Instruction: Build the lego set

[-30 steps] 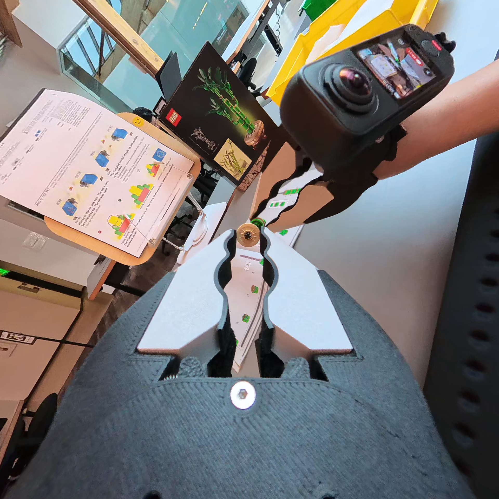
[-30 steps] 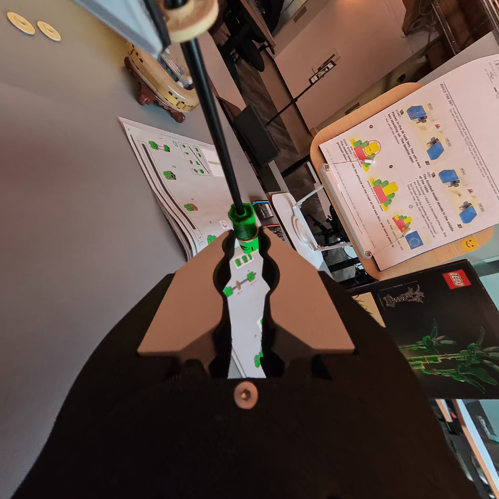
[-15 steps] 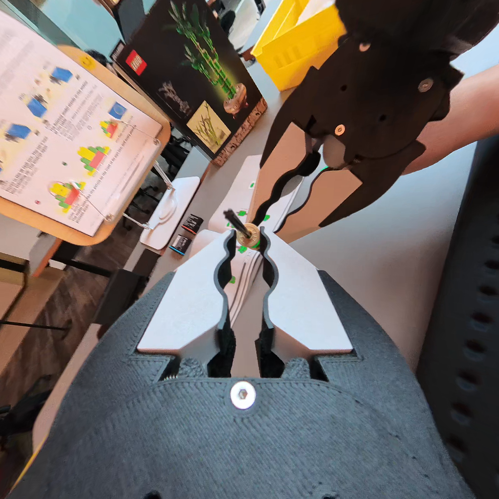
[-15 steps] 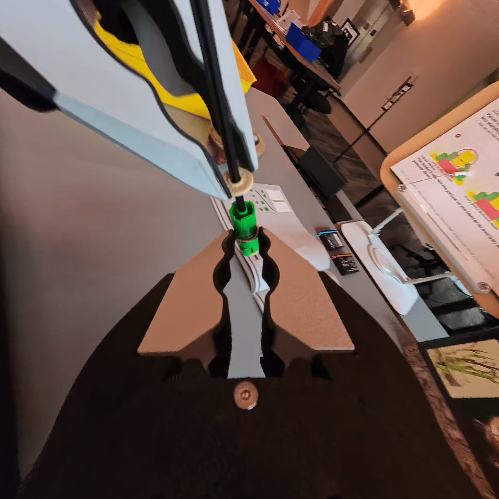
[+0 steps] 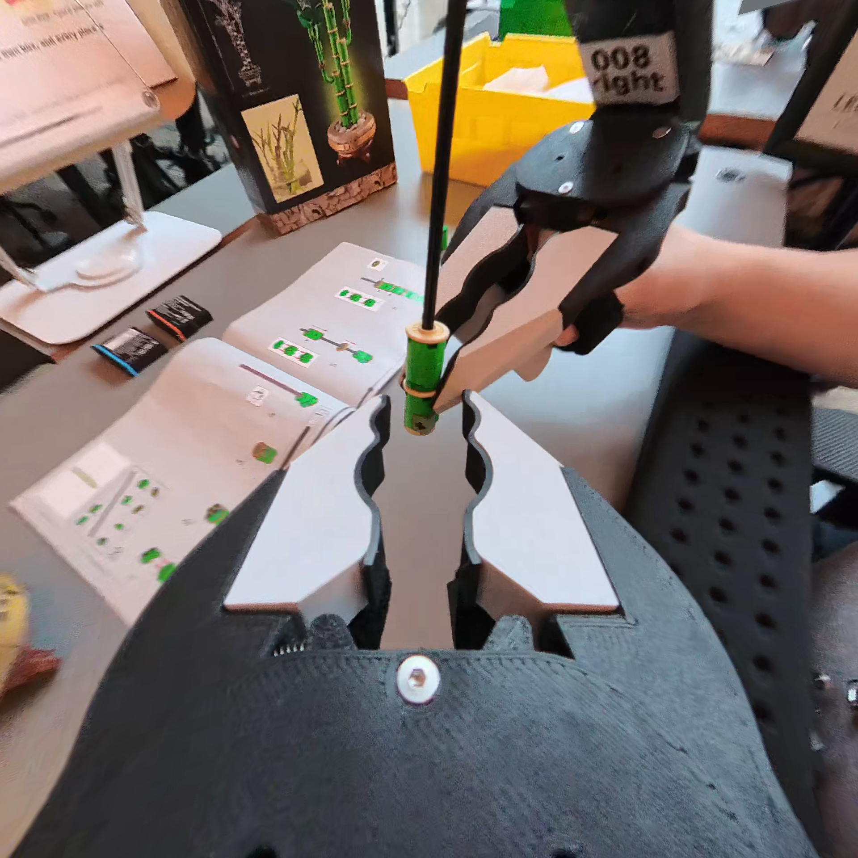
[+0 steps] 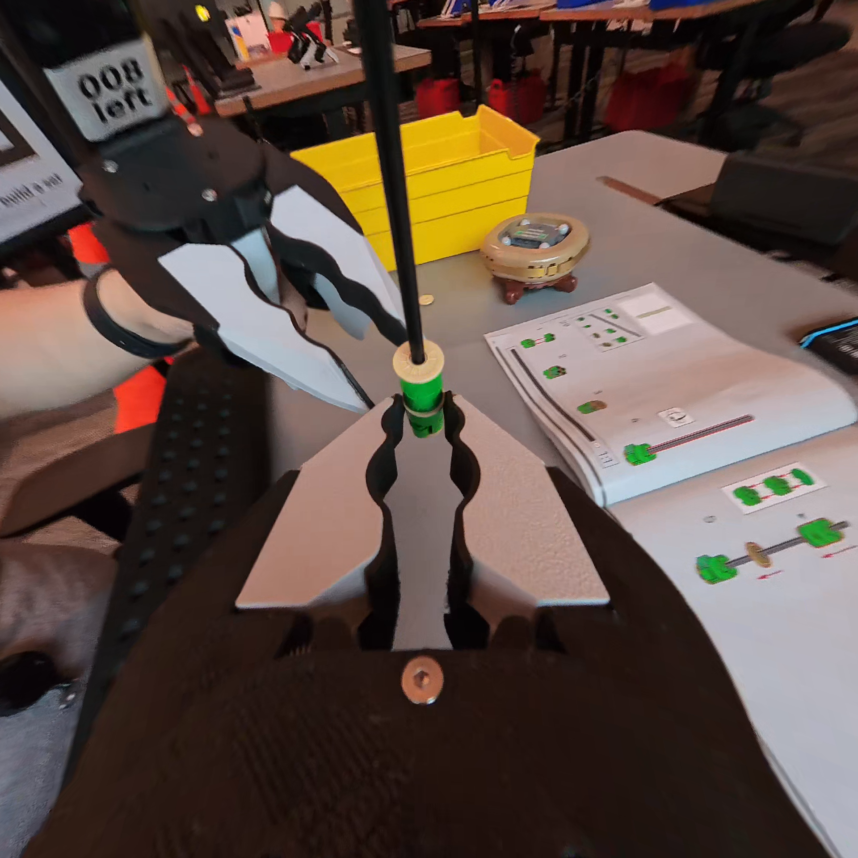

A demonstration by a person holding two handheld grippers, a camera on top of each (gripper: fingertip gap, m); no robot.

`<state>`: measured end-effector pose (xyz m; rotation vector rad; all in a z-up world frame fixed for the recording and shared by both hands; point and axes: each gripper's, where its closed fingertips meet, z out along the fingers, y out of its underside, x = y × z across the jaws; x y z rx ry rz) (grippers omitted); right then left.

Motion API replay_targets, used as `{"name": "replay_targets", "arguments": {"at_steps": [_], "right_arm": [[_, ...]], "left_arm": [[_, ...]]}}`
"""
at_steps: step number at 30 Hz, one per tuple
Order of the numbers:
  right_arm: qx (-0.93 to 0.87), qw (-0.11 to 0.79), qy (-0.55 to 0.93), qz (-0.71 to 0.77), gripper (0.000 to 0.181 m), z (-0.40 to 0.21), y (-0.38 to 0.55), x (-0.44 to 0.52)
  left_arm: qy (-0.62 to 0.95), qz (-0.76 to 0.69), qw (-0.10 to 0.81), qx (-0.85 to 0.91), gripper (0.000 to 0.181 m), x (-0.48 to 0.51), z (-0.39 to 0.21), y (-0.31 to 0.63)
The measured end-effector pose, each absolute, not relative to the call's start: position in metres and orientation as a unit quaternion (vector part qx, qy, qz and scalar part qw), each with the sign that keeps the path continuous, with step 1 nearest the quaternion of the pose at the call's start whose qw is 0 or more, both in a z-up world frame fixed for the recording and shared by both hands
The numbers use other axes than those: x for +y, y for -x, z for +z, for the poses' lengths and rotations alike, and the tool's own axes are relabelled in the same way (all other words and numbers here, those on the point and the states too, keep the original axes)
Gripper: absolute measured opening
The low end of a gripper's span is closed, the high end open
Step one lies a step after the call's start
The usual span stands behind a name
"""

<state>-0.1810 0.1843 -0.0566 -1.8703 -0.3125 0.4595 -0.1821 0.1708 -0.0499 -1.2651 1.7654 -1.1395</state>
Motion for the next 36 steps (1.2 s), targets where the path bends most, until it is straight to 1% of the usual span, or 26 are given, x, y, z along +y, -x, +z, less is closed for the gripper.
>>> {"name": "replay_targets", "arguments": {"at_steps": [1, 7, 11, 14, 16, 19, 21, 23, 25, 26, 28, 32, 36], "right_arm": [[-0.126, 0.558, 0.793, 0.211, 0.016, -0.057, 0.181, 0.184], [-0.091, 0.551, 0.768, 0.314, 0.016, -0.046, 0.178, 0.177], [-0.122, 0.533, 0.775, 0.318, 0.016, -0.051, 0.183, 0.174], [-0.144, 0.53, 0.773, 0.316, 0.016, -0.052, 0.188, 0.171], [-0.153, 0.532, 0.764, 0.333, 0.016, -0.047, 0.191, 0.167], [-0.176, 0.522, 0.768, 0.326, 0.015, -0.051, 0.192, 0.162], [-0.183, 0.516, 0.776, 0.313, 0.015, -0.055, 0.19, 0.162], [-0.183, 0.515, 0.776, 0.315, 0.015, -0.056, 0.188, 0.162], [-0.175, 0.524, 0.77, 0.319, 0.016, -0.054, 0.184, 0.164], [-0.171, 0.53, 0.767, 0.317, 0.019, -0.052, 0.182, 0.165], [-0.158, 0.542, 0.772, 0.292, 0.039, -0.052, 0.172, 0.169], [-0.177, 0.557, 0.767, 0.266, 0.038, -0.047, 0.165, 0.165], [-0.2, 0.597, 0.738, 0.243, 0.041, -0.025, 0.158, 0.156]], "left_arm": [[0.488, -0.454, 0.326, 0.67, 0.029, 0.169, -0.051, 0.182], [0.486, -0.52, 0.299, 0.635, 0.035, 0.167, -0.046, 0.18], [0.48, -0.599, 0.252, 0.589, 0.032, 0.163, -0.028, 0.173], [0.454, -0.634, 0.198, 0.594, 0.024, 0.152, -0.024, 0.171], [0.445, -0.628, 0.205, 0.604, 0.022, 0.152, -0.028, 0.17], [0.429, -0.625, 0.199, 0.621, 0.024, 0.147, -0.033, 0.171], [0.424, -0.623, 0.189, 0.63, 0.017, 0.144, -0.036, 0.17], [0.426, -0.62, 0.2, 0.628, 0.012, 0.147, -0.037, 0.168], [0.426, -0.631, 0.204, 0.615, 0.012, 0.151, -0.033, 0.167], [0.426, -0.641, 0.2, 0.606, 0.012, 0.153, -0.03, 0.167], [0.427, -0.662, 0.188, 0.587, 0.012, 0.157, -0.023, 0.168], [0.428, -0.687, 0.175, 0.561, 0.012, 0.165, -0.01, 0.167], [0.438, -0.683, 0.1, 0.576, 0.012, 0.157, -0.014, 0.163]]}}
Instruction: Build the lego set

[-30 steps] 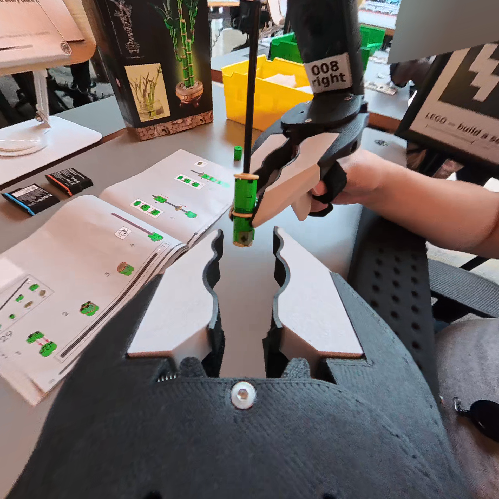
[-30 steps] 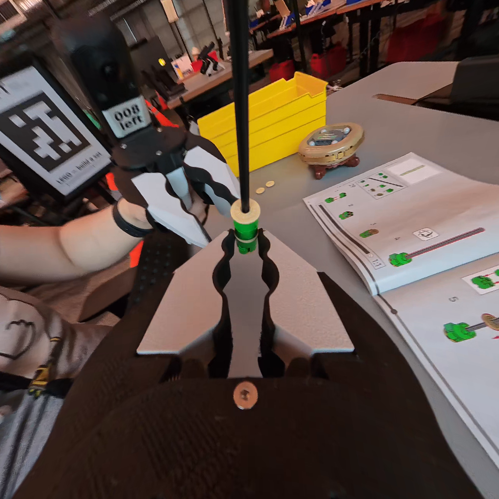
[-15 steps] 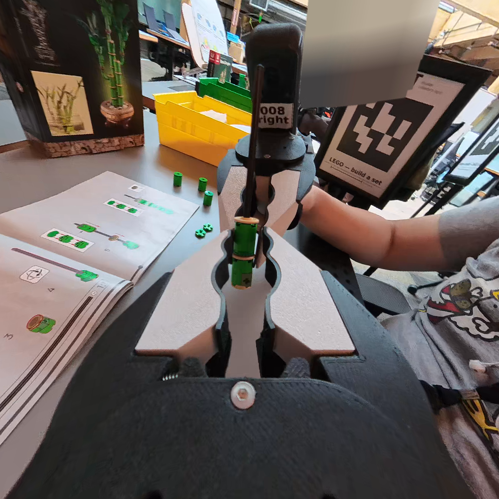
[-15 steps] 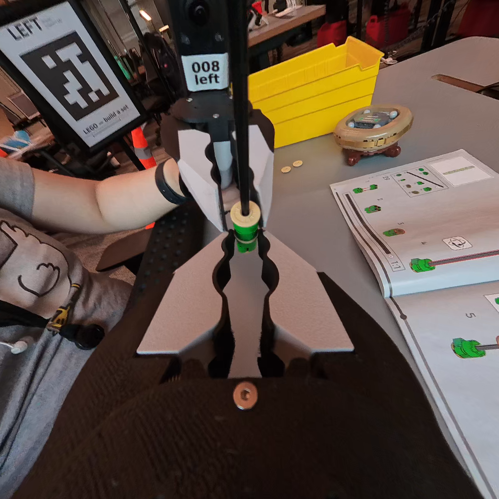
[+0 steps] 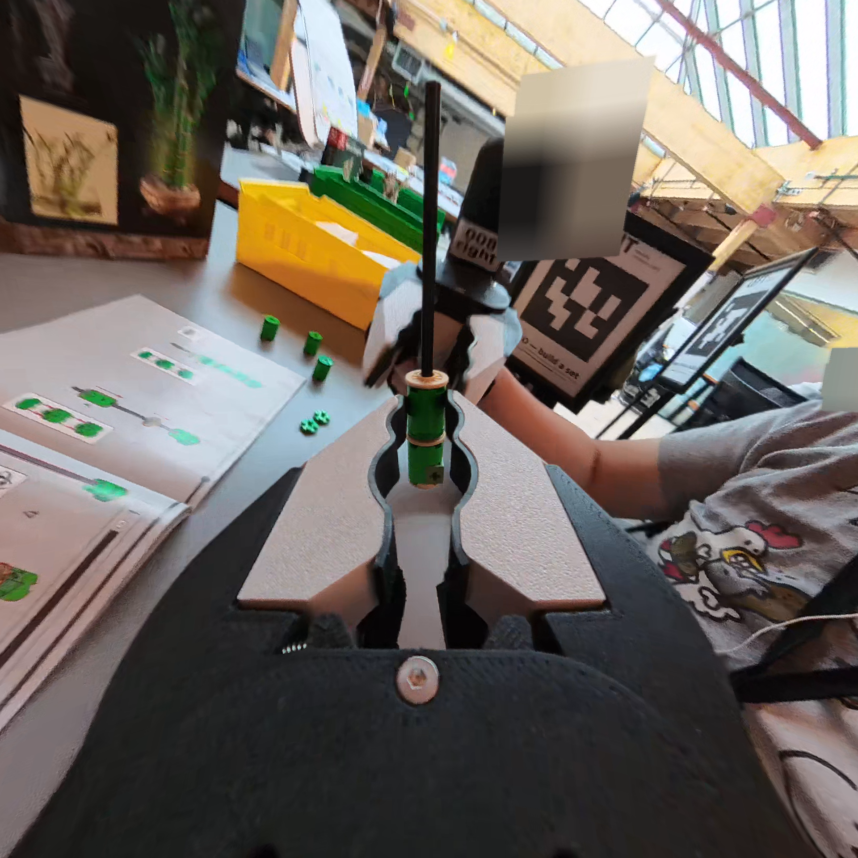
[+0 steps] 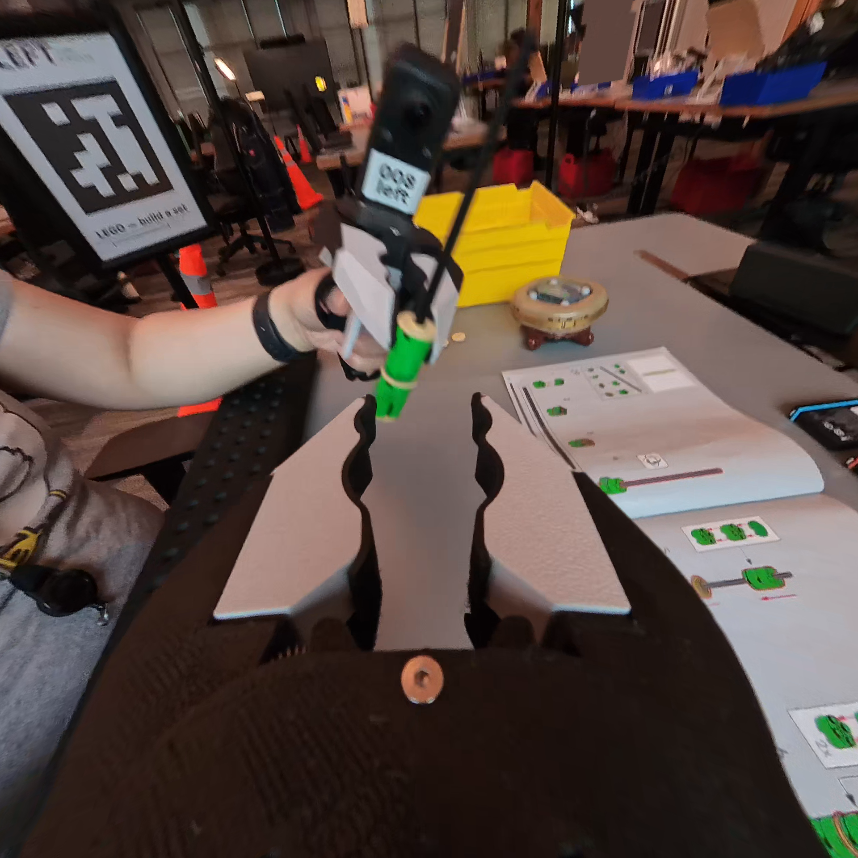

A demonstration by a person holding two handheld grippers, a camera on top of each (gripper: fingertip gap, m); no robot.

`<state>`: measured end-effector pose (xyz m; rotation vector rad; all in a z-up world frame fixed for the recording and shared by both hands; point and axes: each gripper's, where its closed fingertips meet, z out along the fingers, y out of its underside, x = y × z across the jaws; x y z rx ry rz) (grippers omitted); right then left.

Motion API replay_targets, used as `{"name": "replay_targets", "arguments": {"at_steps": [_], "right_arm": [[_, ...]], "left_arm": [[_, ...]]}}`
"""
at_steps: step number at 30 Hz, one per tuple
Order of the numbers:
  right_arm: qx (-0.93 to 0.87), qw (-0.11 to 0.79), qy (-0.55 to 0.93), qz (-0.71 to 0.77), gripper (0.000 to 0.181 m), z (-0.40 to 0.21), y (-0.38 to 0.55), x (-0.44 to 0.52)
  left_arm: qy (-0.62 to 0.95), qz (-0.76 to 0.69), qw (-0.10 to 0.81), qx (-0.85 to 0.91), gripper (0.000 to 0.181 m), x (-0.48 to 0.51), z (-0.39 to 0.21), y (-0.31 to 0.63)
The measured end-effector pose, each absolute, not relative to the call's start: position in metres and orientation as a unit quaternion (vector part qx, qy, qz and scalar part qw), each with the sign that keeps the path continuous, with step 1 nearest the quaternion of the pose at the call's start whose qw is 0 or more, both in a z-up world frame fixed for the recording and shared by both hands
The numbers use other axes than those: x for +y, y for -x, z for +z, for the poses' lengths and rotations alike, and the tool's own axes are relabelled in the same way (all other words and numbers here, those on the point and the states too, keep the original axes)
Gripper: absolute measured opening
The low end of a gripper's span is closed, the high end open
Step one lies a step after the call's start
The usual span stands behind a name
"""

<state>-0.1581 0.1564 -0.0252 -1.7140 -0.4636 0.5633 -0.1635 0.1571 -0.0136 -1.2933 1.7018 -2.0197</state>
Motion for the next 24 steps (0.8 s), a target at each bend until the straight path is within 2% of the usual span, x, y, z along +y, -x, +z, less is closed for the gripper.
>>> {"name": "replay_targets", "arguments": {"at_steps": [7, 9, 10, 15, 18, 24], "right_arm": [[-0.129, 0.621, 0.698, 0.332, 0.023, -0.01, 0.142, 0.156], [-0.126, 0.607, 0.706, 0.343, 0.006, -0.015, 0.143, 0.157], [-0.123, 0.604, 0.706, 0.348, 0.004, -0.016, 0.143, 0.157], [-0.099, 0.594, 0.703, 0.377, 0.002, -0.013, 0.142, 0.156], [-0.07, 0.598, 0.689, 0.404, 0.001, -0.006, 0.137, 0.155], [-0.061, 0.604, 0.678, 0.415, 0.001, -0.001, 0.133, 0.154]], "left_arm": [[0.442, -0.654, 0.03, 0.613, 0.012, 0.133, -0.05, 0.151], [0.437, -0.654, 0.018, 0.617, 0.012, 0.128, -0.053, 0.152], [0.435, -0.655, 0.016, 0.618, 0.012, 0.127, -0.054, 0.152], [0.439, -0.672, 0.021, 0.597, 0.013, 0.131, -0.05, 0.151], [0.444, -0.679, 0.01, 0.585, 0.028, 0.131, -0.052, 0.152], [0.444, -0.676, 0.007, 0.587, 0.031, 0.123, -0.058, 0.146]]}}
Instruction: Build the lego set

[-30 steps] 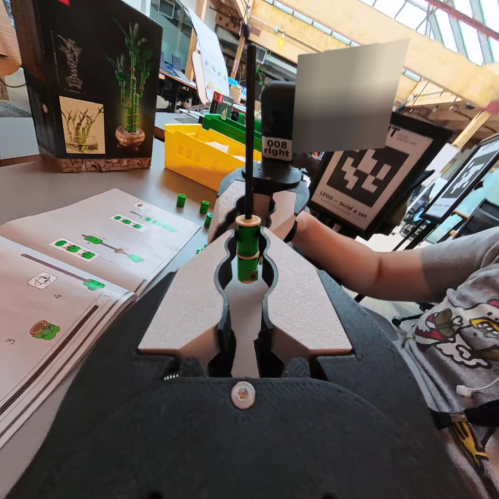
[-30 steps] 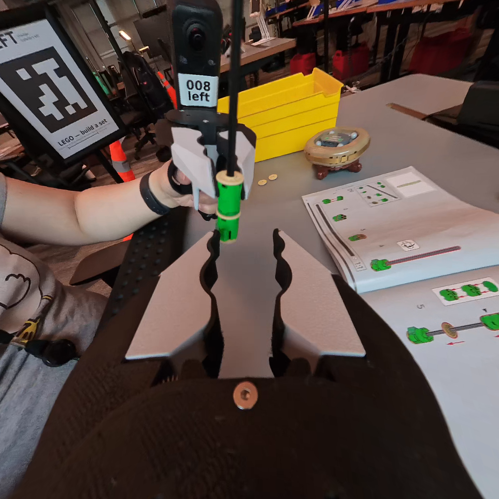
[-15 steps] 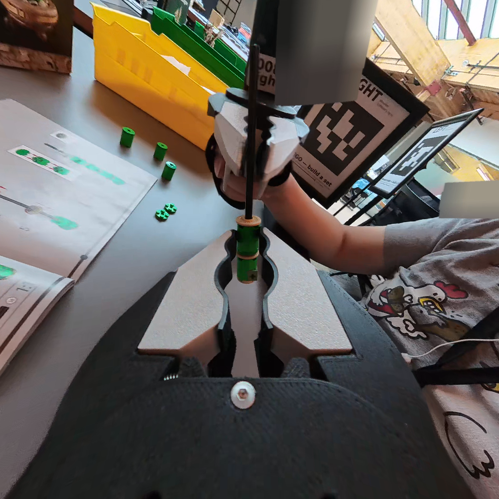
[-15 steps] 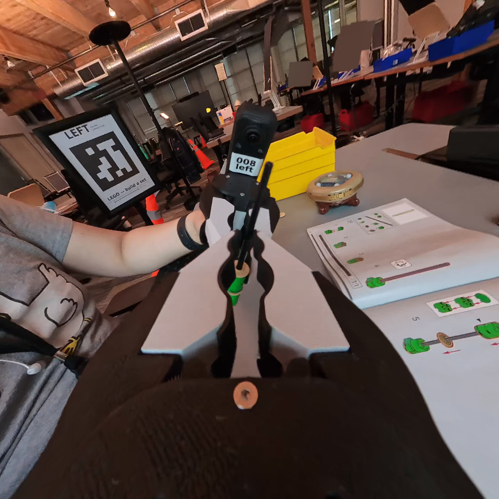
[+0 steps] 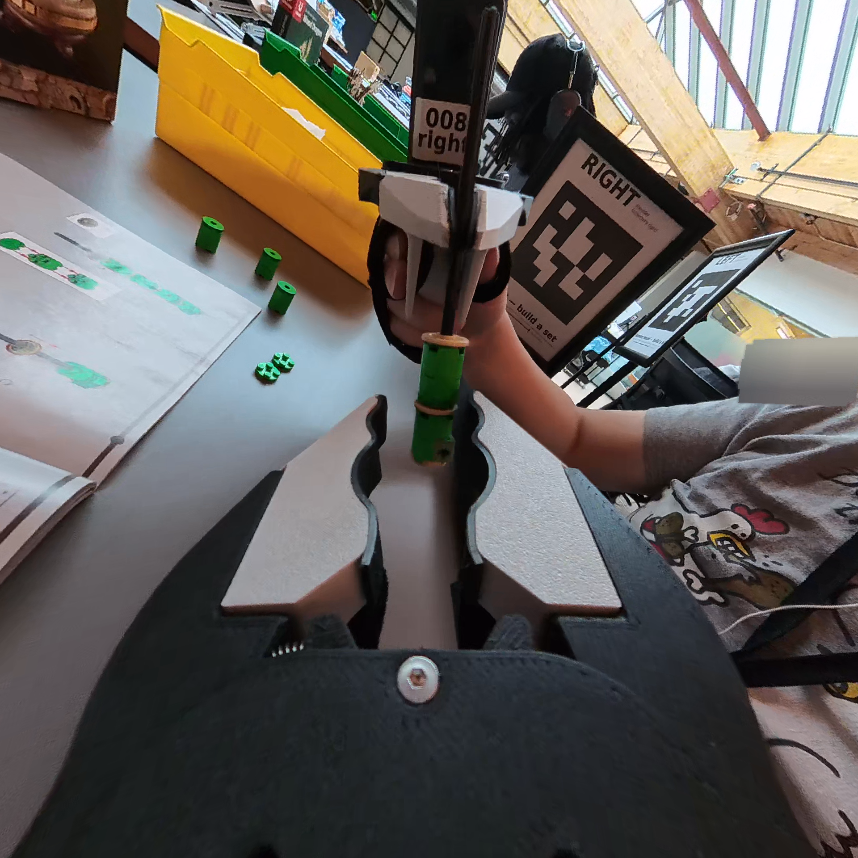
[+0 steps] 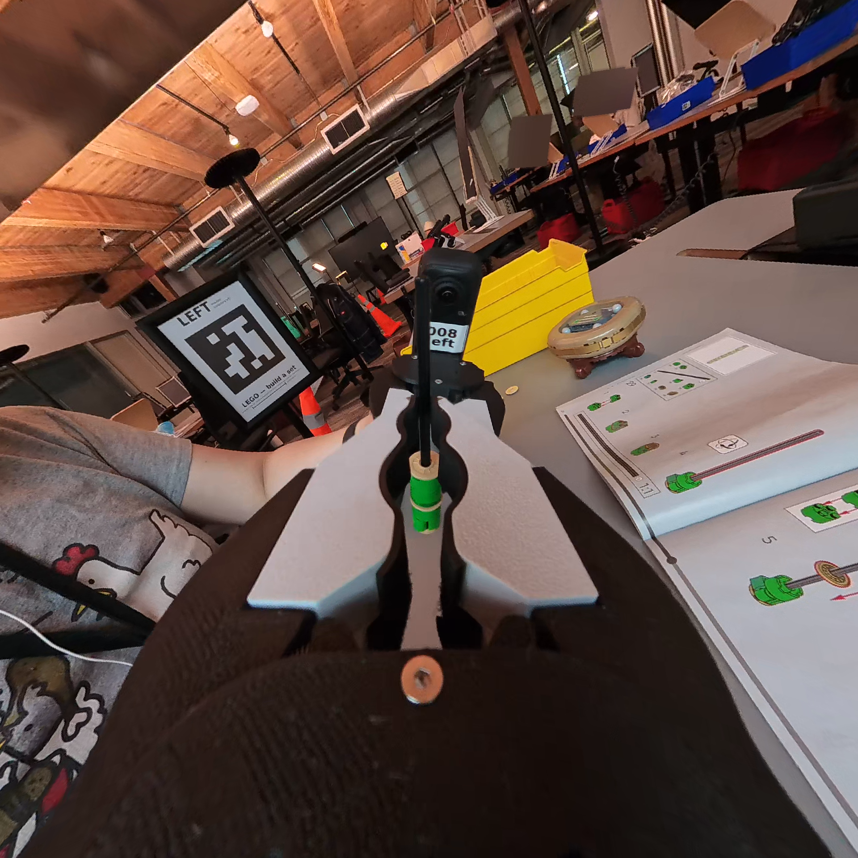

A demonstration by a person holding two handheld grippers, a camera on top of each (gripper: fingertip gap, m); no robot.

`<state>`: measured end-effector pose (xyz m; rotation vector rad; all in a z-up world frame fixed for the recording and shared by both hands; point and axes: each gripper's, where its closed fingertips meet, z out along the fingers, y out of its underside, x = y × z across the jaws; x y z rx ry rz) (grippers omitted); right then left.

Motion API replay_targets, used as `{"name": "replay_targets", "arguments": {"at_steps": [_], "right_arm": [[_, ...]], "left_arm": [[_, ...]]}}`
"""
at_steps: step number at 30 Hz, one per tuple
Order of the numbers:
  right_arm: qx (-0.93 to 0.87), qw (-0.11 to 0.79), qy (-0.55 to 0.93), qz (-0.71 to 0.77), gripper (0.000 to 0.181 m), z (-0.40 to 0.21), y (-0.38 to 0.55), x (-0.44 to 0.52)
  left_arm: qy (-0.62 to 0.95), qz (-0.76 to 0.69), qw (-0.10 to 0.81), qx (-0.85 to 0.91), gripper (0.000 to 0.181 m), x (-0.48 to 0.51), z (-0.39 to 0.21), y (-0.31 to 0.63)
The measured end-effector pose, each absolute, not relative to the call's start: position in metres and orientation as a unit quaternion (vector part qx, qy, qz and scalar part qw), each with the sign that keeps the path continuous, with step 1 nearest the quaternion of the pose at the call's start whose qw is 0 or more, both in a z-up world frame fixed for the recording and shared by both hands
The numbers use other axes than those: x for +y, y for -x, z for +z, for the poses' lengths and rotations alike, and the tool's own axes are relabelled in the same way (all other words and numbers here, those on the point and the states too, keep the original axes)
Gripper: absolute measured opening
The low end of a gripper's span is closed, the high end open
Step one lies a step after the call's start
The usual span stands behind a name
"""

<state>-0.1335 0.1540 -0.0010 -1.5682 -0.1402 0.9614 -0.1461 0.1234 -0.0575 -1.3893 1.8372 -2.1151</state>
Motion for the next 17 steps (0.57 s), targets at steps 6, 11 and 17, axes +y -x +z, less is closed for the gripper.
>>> {"name": "replay_targets", "arguments": {"at_steps": [6, 11, 17], "right_arm": [[-0.08, 0.604, 0.686, 0.398, 0.004, -0.002, 0.135, 0.152], [-0.114, 0.662, 0.704, 0.23, 0.04, 0.028, 0.092, 0.124], [-0.018, 0.554, 0.832, -0.026, 0.029, -0.025, -0.018, 0.061]], "left_arm": [[0.425, -0.657, 0.056, 0.62, 0.016, 0.12, -0.059, 0.143], [0.407, -0.669, 0.106, 0.612, 0.015, 0.131, -0.05, 0.148], [0.412, -0.64, 0.153, 0.63, 0.015, 0.148, -0.062, 0.152]]}}
